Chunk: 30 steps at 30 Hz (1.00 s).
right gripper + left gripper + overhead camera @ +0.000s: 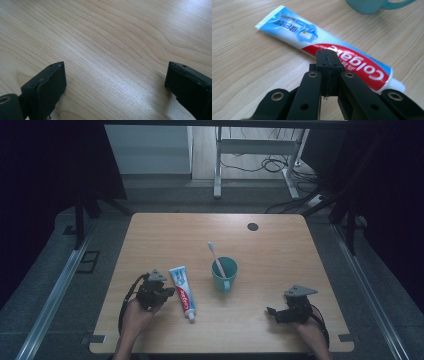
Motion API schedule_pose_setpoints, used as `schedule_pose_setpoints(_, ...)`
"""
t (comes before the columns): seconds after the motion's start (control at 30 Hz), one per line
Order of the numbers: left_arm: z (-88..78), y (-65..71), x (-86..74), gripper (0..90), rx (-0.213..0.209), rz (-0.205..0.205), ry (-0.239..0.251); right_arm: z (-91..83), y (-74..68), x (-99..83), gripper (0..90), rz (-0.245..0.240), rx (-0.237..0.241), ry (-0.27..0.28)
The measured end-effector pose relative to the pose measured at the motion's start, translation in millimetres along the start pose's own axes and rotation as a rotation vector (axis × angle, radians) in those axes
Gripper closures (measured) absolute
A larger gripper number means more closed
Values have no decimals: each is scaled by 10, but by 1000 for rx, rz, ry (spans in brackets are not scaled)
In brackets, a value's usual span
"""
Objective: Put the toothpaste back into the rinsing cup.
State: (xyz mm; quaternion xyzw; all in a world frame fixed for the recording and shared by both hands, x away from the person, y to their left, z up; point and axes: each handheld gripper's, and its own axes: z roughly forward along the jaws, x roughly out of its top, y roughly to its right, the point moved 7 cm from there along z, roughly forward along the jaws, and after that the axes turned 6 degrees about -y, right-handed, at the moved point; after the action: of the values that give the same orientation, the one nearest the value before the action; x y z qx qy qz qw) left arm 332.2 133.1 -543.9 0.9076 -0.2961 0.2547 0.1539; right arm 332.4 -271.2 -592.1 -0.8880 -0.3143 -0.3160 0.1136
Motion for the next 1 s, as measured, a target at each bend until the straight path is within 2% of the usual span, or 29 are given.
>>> schedule_pose_setpoints(0.23,56,148,131,897,-52,15,3,0,0,0,33,1,0,-1)
schedule_pose_setpoints(0.47,196,340,233,897,-88,55,-26,-1,-3,-2,33,4,0,-2)
schedule_pose_setpoints(0.67,323,451,245,897,-93,89,-61,-1,-1,-1,33,3,0,-1)
schedule_pose_setpoints(1.0,386,510,196,898,-111,89,-79,0,-2,-1,34,2,0,-1)
